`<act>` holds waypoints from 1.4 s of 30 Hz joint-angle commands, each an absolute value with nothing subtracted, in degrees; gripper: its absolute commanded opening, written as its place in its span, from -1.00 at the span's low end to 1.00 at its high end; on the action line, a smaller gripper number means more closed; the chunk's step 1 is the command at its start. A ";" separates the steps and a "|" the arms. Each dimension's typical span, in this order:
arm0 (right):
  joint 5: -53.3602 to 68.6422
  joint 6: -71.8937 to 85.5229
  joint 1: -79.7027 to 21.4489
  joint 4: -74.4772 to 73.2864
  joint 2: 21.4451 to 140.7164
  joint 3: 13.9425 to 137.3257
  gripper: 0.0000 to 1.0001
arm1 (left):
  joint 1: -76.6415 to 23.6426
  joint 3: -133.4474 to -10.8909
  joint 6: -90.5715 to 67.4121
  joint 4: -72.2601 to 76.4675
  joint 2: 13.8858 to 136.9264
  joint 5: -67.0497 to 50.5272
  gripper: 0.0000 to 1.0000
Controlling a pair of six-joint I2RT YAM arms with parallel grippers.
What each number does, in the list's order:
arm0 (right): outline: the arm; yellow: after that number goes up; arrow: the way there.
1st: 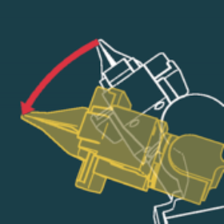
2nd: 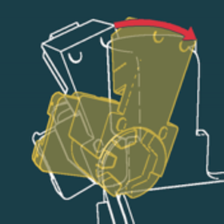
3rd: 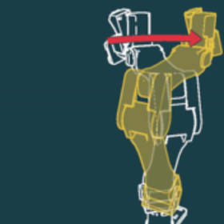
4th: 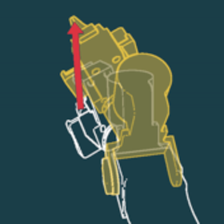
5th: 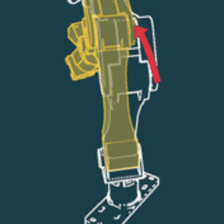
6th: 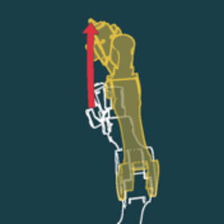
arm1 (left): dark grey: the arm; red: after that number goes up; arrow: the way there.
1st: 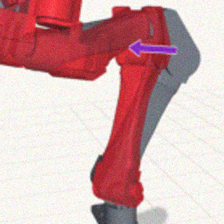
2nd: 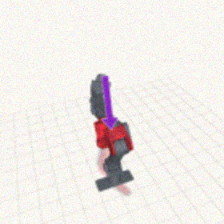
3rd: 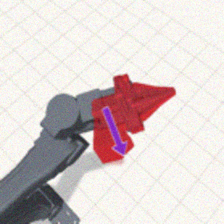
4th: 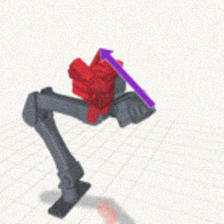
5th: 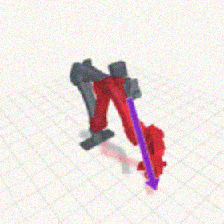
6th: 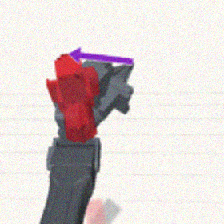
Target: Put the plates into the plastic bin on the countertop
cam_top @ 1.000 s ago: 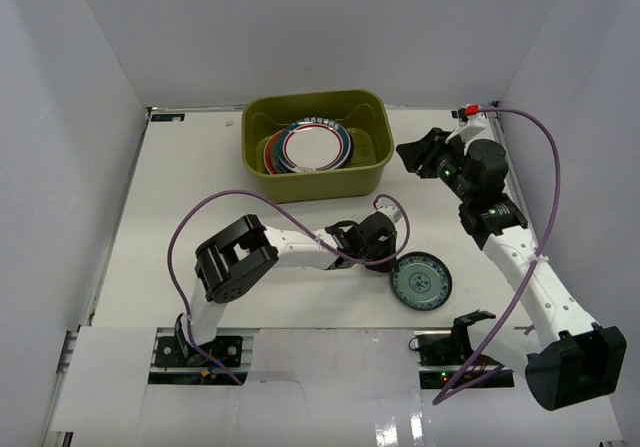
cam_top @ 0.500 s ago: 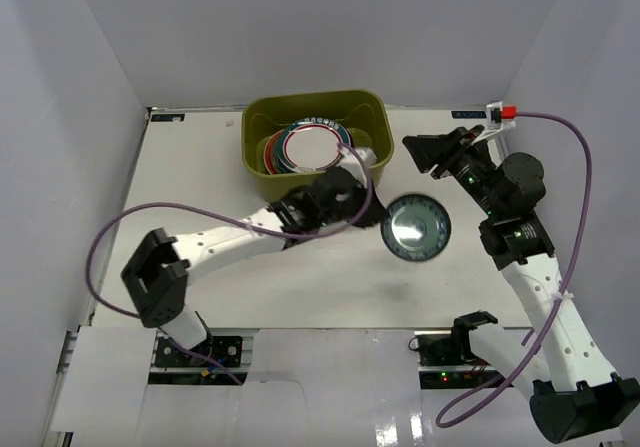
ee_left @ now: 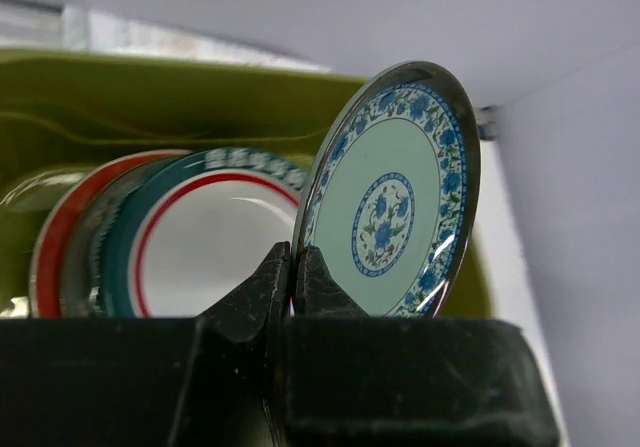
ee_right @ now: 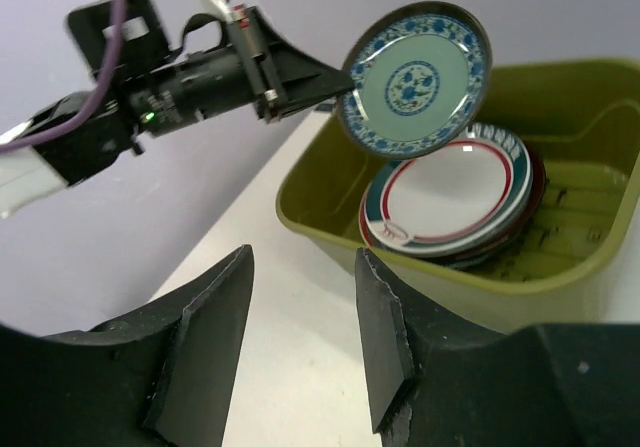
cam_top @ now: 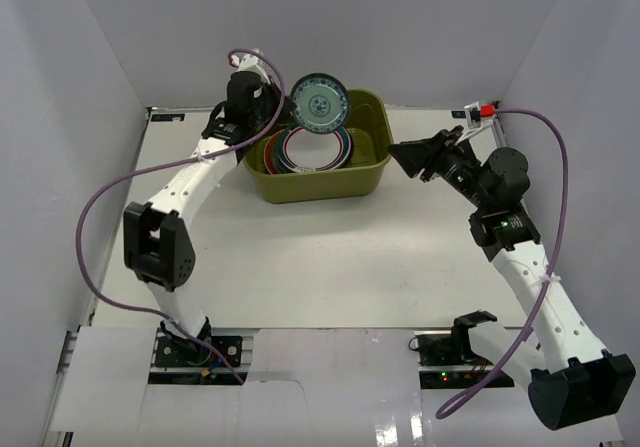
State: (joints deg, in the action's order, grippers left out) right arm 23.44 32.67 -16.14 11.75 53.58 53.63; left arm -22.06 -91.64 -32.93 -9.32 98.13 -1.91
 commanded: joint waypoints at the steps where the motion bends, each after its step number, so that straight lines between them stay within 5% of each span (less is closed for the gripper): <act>1: 25.84 32.35 -16.26 12.75 53.44 52.30 0.03 | -19.52 -95.97 -31.29 -16.43 104.66 -3.08 -1.00; 12: 25.58 32.08 -16.87 12.57 55.90 49.40 0.09 | -17.75 -97.91 -31.12 -19.07 113.55 -6.06 -0.97; 13: 25.40 32.17 -17.05 12.74 56.07 49.31 0.13 | -17.75 -98.26 -30.42 -19.42 113.90 -6.85 -0.63; 17: 24.70 32.52 -17.58 12.92 57.04 49.13 0.52 | -17.93 -96.78 -28.74 -19.43 110.93 -5.37 0.19; 22: 22.50 32.52 -18.72 12.92 58.09 49.66 0.85 | -18.98 -95.54 -24.71 -19.34 106.71 -2.38 0.96; 32: 12.85 25.50 -19.78 7.13 57.57 54.66 0.80 | -24.60 -89.30 -19.43 -16.35 88.79 2.39 0.96; 42: 0.36 17.58 -19.78 8.34 42.55 47.49 0.80 | -25.93 -63.15 -26.62 -12.75 53.31 -8.79 0.96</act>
